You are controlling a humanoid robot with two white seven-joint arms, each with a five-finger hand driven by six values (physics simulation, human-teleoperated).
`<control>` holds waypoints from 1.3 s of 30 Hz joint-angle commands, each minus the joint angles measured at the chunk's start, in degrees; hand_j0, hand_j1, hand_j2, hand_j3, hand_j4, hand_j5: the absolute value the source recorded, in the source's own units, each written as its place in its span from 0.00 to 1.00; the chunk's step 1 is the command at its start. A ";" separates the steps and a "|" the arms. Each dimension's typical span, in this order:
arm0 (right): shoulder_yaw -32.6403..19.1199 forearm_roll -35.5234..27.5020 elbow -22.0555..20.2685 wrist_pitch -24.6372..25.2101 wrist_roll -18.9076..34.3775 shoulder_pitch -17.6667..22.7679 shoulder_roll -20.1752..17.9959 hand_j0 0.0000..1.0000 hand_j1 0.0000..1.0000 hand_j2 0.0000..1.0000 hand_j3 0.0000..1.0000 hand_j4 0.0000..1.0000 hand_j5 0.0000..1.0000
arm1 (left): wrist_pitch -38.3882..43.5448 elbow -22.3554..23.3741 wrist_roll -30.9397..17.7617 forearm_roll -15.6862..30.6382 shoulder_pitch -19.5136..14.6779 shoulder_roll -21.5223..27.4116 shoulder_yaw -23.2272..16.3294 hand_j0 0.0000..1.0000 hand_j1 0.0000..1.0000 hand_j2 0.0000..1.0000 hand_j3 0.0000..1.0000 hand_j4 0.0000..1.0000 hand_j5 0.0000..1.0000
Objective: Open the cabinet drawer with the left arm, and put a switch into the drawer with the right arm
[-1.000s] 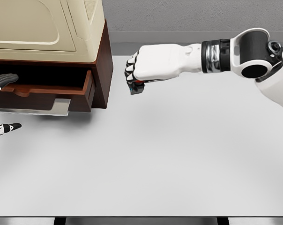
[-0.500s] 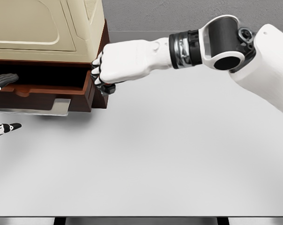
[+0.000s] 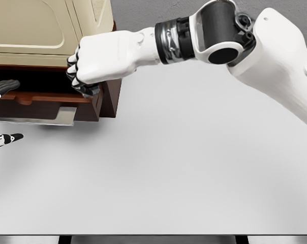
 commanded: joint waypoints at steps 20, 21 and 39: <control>3.86 0.47 18.32 -0.32 -0.02 -3.61 12.22 0.36 0.36 0.36 0.36 0.36 0.36 | 0.08 -0.01 0.04 0.43 0.00 0.05 0.00 1.00 1.00 1.00 1.00 1.00 1.00; 3.95 0.47 19.03 -0.32 -0.02 -3.69 13.18 0.36 0.36 0.36 0.36 0.36 0.36 | 0.08 -0.01 0.04 0.43 0.00 0.05 0.00 1.00 1.00 1.00 1.00 1.00 1.00; 5.09 1.08 24.66 -0.41 -0.02 -5.28 17.14 0.37 0.37 0.37 0.37 0.37 0.37 | 0.08 -0.01 0.04 0.51 0.00 0.05 0.00 1.00 1.00 1.00 1.00 1.00 1.00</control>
